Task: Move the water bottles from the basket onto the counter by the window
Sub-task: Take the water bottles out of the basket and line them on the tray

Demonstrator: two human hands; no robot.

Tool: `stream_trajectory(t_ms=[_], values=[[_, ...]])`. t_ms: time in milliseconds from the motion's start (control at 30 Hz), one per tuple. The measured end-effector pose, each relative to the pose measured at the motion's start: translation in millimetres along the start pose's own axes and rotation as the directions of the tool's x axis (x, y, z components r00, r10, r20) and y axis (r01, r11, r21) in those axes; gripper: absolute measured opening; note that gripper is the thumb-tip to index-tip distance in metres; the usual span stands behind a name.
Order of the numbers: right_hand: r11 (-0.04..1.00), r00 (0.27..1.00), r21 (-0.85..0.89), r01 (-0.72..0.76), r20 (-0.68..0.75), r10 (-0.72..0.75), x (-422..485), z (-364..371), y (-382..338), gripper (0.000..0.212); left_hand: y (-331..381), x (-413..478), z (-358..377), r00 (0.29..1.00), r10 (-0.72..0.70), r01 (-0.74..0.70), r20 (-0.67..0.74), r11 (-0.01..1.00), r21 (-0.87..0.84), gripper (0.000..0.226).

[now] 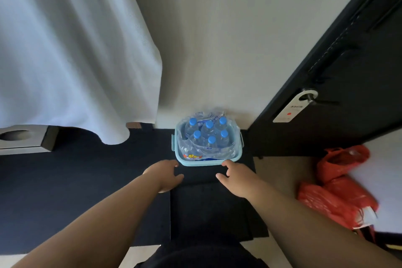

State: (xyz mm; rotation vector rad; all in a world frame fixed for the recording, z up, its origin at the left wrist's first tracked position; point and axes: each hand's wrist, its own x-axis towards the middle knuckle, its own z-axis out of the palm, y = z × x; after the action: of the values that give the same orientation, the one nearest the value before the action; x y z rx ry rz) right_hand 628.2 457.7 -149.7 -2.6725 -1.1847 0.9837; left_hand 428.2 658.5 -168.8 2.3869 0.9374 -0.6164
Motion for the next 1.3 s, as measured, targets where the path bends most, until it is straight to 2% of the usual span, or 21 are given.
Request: stream_trajectory(t_ms=[300,567,800,967,1067,1167,1300], values=[[1.0,0.999,-0.014,-0.009,0.052,0.009,29.5,-7.1,-8.6,0.058,-6.6,25.5,-28.2,1.0,0.014,-0.013,0.001,0.999,-0.029,0.066],[0.999,0.998,-0.007,0.042,-0.043,-0.042,71.6,-31.3,-10.9,0.055,25.6,51.3,-49.9,0.999,0.01,-0.014,-0.044,0.997,-0.082,0.061],[0.999,0.994,-0.02,0.045,-0.095,-0.047,111.2,-38.7,-20.9,0.051,61.0,96.1,-60.4,0.983,-0.053,0.034,-0.176,0.994,-0.105,0.04],[0.999,0.997,-0.038,0.036,-0.069,-0.039,130.3,-30.4,-26.8,0.042,72.9,120.6,-50.6,0.978,-0.108,0.102,-0.177,0.994,-0.045,0.035],[0.997,0.998,-0.07,0.037,-0.055,-0.041,138.2,-24.0,-29.1,0.037,72.6,132.0,-40.1,0.987,-0.064,0.071,-0.147,0.996,0.048,0.038],[0.99,0.998,-0.136,0.043,-0.029,-0.048,143.2,-20.5,-29.4,0.033,69.8,141.7,-33.4,0.987,-0.041,0.043,-0.157,0.999,0.009,0.039],[0.985,0.997,-0.162,0.065,-0.028,-0.071,145.2,-23.2,-29.2,0.033,71.1,147.9,-33.4,0.984,-0.038,0.039,-0.176,0.999,0.0,0.029]])
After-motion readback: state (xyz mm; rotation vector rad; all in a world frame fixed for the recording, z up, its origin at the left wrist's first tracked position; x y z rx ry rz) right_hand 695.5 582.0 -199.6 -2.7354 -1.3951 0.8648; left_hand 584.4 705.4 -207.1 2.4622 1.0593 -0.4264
